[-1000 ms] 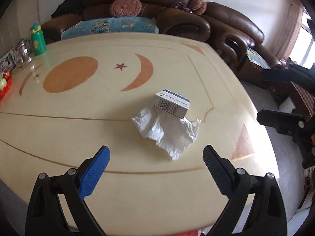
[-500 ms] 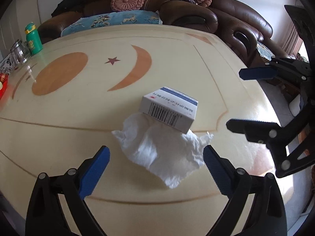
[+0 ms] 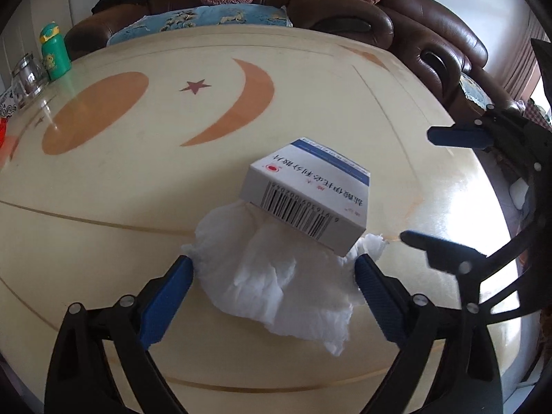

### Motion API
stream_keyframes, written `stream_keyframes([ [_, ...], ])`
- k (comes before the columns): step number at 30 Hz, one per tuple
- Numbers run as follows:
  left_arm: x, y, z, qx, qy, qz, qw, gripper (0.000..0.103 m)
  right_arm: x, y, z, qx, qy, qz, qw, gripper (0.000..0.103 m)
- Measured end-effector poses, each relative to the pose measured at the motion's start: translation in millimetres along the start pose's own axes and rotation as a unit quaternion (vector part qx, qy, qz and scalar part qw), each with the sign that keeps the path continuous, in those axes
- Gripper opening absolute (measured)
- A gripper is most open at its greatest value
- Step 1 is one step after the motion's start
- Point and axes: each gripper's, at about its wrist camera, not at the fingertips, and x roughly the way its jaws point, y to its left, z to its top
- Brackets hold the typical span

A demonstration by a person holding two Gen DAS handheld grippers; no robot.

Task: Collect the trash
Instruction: 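Grasp the white tissue with the left gripper while the right grasps the white medicine box, then carry the tissue and medicine box with both grippers over the pink bin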

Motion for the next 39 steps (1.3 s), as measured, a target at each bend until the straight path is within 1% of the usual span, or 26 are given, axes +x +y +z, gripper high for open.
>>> stream_keyframes([
  [2,0,0,-1,0.013,0.001,-0.005,0.9999,0.085,6,6,3,-0.016,-0.005,-0.007,1.0,0.085],
  [3,0,1,-2,0.019,0.003,-0.008,0.9998,0.082,9,10,4,-0.025,-0.011,-0.014,1.0,0.082],
  [4,1,4,-2,0.023,0.007,-0.021,0.9995,0.081,11,13,4,-0.035,-0.019,-0.019,0.999,0.079],
  [5,2,6,-1,0.024,0.011,-0.03,0.9992,0.08,14,15,5,-0.045,-0.024,-0.024,0.998,0.074],
  [6,2,10,0,0.025,0.014,-0.038,0.9989,0.08,17,17,7,-0.053,-0.026,-0.031,0.998,0.073],
  [8,3,14,1,0.035,0.016,-0.04,0.9984,0.079,26,22,11,-0.072,-0.029,-0.034,0.996,0.068],
  [10,4,15,1,0.047,0.018,-0.048,0.9976,0.079,27,25,14,-0.08,-0.047,-0.036,0.995,0.066],
  [11,4,15,1,0.054,0.019,-0.052,0.997,0.079,30,26,15,-0.083,-0.048,-0.036,0.995,0.063],
  [13,4,15,-1,0.066,0.02,-0.06,0.9958,0.079,32,32,19,-0.102,-0.061,-0.046,0.992,0.06],
  [14,4,16,-1,0.071,0.019,-0.062,0.9954,0.079,34,35,21,-0.11,-0.066,-0.056,0.99,0.046],
  [15,4,16,-1,0.073,0.018,-0.064,0.9951,0.079,36,37,24,-0.11,-0.064,-0.054,0.99,0.037],
  [17,4,16,-1,0.076,0.017,-0.068,0.9946,0.079,41,41,27,-0.114,-0.068,-0.061,0.989,0.033],
  [18,4,17,0,0.077,0.016,-0.068,0.9946,0.077,44,45,28,-0.121,-0.074,-0.079,0.987,0.031],
  [19,3,18,0,0.079,0.015,-0.068,0.9945,0.075,45,46,29,-0.118,-0.076,-0.082,0.987,0.03],
  [20,4,18,1,0.08,0.016,-0.069,0.9943,0.074,45,46,29,-0.115,-0.078,-0.086,0.987,0.026],
  [21,3,20,1,0.079,0.016,-0.072,0.9941,0.073,45,46,30,-0.111,-0.082,-0.096,0.986,0.025],
  [23,2,22,1,0.073,0.017,-0.079,0.9941,0.07,45,46,29,-0.105,-0.088,-0.096,0.986,0.024],
  [26,1,29,4,0.059,0.02,-0.09,0.994,0.064,39,49,25,-0.102,-0.096,-0.109,0.984,0.023],
  [27,1,31,5,0.055,0.021,-0.092,0.994,0.059,35,48,22,-0.095,-0.098,-0.108,0.985,0.023],
  [30,1,33,7,0.046,0.022,-0.101,0.9936,0.054,24,43,16,-0.076,-0.098,-0.115,0.986,0.022],
  [31,1,32,7,0.047,0.022,-0.1,0.9937,0.049,23,43,15,-0.072,-0.097,-0.116,0.986,0.022],
  [32,1,31,8,0.046,0.023,-0.101,0.9936,0.047,20,42,13,-0.067,-0.099,-0.122,0.985,0.022],
  [33,1,30,7,0.046,0.025,-0.109,0.9927,0.041,15,42,11,-0.061,-0.101,-0.13,0.984,0.022],
  [35,1,29,7,0.046,0.029,-0.118,0.9915,0.037,10,42,8,-0.05,-0.101,-0.137,0.984,0.022],
  [37,0,24,5,0.055,0.029,-0.114,0.9915,0.032,6,43,6,-0.039,-0.102,-0.152,0.982,0.022],
  [39,0,23,5,0.053,0.03,-0.117,0.9913,0.027,4,43,4,-0.024,-0.1,-0.168,0.98,0.022],
])
